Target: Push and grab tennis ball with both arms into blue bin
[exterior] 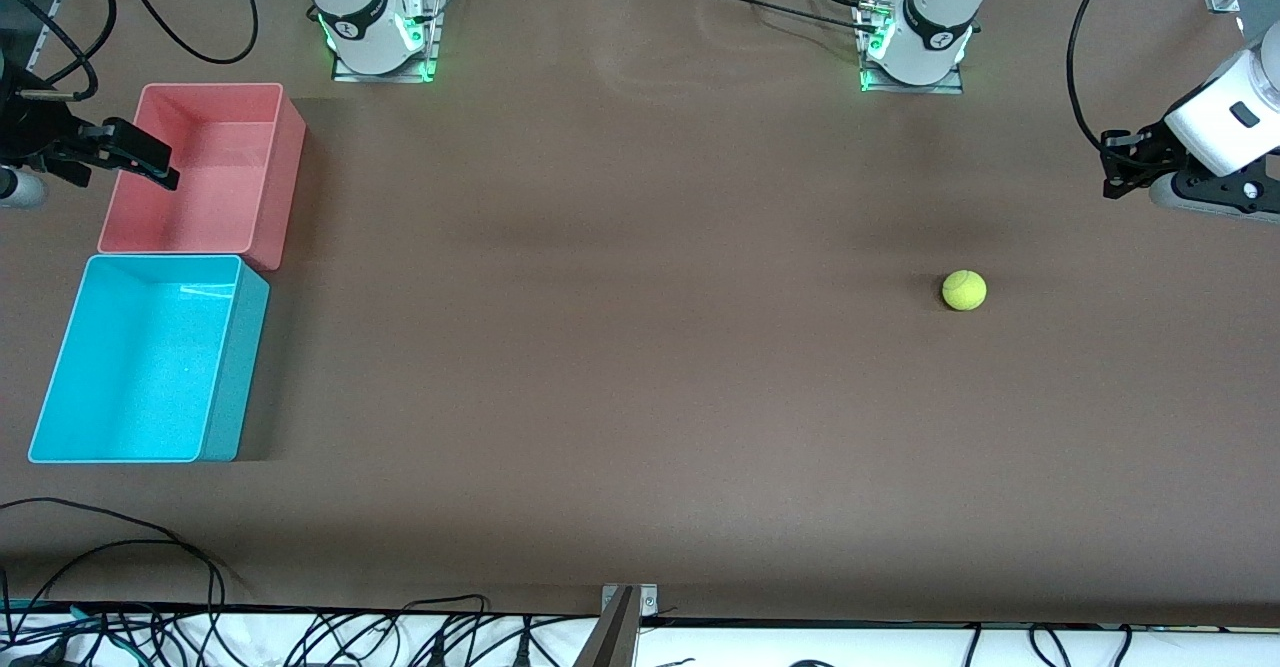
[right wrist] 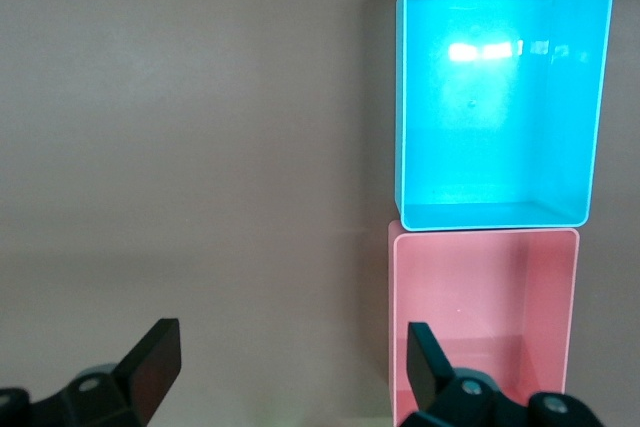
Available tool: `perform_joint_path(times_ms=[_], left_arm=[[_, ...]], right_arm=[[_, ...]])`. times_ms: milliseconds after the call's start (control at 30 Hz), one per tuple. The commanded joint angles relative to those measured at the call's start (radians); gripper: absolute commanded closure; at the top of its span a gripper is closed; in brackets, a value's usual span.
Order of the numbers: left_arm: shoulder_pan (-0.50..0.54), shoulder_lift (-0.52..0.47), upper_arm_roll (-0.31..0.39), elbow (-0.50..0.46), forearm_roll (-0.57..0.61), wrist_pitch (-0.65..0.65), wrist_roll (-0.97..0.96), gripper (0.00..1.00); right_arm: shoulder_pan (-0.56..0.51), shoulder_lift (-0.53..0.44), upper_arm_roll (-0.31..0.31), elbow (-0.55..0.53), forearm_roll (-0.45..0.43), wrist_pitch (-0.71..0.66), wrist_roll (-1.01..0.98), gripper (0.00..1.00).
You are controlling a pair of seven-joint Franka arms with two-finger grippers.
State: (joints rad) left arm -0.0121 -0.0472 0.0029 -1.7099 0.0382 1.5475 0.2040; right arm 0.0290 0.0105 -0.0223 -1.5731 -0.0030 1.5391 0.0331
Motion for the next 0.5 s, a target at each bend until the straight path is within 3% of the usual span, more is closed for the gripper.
perform_joint_path(times_ms=[0, 167, 467], left_arm=[[0.003, -0.037, -0.001, -0.073, 0.058, 0.019, 0.205, 1.00], [0.014, -0.037, 0.002, -0.128, 0.101, 0.094, 0.454, 1.00], [0.040, -0.026, 0.028, -0.247, 0.131, 0.279, 0.664, 1.00]], right_arm=[[0.005, -0.004, -0.008, 0.001, 0.018, -0.002, -0.002, 0.00], [0.005, -0.004, -0.008, 0.001, 0.018, -0.002, -0.002, 0.00], [0.005, -0.004, -0.008, 0.001, 0.018, -0.002, -0.002, 0.00]])
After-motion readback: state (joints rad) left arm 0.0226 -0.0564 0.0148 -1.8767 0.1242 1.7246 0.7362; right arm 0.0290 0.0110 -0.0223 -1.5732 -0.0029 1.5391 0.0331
